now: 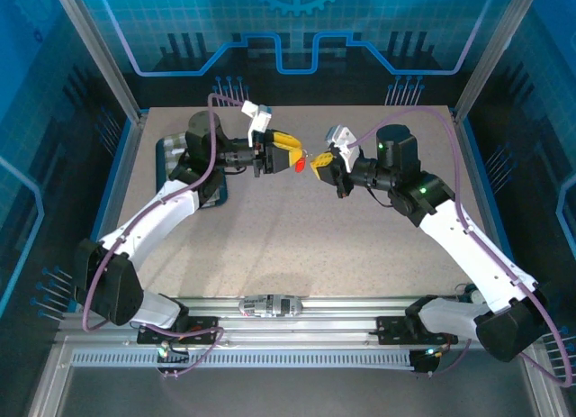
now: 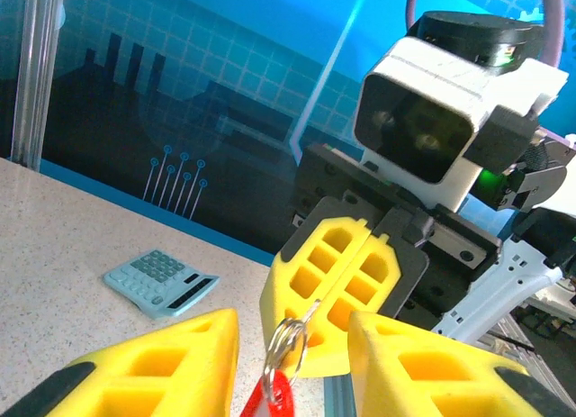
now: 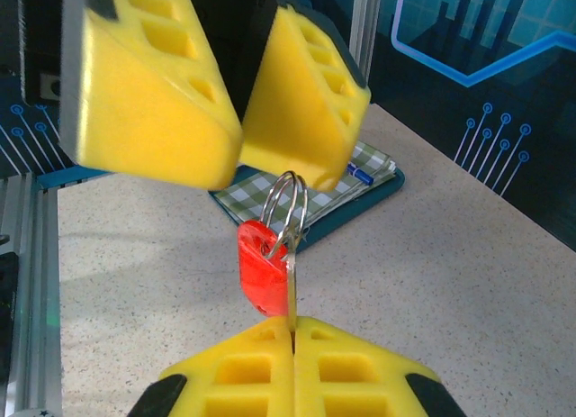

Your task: Remove the keys from the keyring

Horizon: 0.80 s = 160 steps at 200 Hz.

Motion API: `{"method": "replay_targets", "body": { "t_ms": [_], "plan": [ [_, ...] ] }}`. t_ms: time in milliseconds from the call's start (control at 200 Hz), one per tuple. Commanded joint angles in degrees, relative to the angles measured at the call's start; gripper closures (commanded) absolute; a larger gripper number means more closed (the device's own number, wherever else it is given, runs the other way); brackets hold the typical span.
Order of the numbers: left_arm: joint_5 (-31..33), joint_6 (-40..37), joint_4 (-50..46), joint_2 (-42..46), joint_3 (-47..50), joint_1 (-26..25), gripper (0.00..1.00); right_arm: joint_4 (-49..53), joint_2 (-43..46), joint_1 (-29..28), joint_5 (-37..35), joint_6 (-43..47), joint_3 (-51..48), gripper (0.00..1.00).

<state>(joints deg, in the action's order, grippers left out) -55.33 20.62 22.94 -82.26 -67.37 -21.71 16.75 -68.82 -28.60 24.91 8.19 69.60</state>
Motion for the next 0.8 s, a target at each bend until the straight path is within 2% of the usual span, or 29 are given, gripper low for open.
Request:
{"method": "replay_targets", "body": {
  "t_ms": [0,110,245,330,646,796],
  "plan": [
    [-0.55,-1.28,-0.96,-0.41,-1.97,-0.52,0.64,0.39,-0.35,-0.75,1.54,-0.10,2.29,1.00],
    [-0.91,-0.93,-0.66,-0.64,-2.28,-0.52,0.76,0.03,-0.33,-0.75,1.41,-0.19,2.29,1.00],
    [-1.01,-0.37,-0.01,-0.65,-2.24,-0.52,0.84,-0.08,-0.45,-0.78,1.46,-0.18,2.14,1.00],
    [-1.36,0.88,1.45,-0.85,-2.06,-0.47,1.00,-0.51,-0.25,-0.84,1.13,-0.19,1.69,1.00],
    [-1.12,14.83,17.30,-2.70,0.94,-0.35,1.00,-9.45,5.10,-2.54,-2.63,3.15,-5.60,1.00],
    [-1.14,18.25,21.09,-3.60,1.49,-0.34,1.00,-9.23,5.98,-4.50,-6.33,5.59,-6.15,1.00]
  ]
}}
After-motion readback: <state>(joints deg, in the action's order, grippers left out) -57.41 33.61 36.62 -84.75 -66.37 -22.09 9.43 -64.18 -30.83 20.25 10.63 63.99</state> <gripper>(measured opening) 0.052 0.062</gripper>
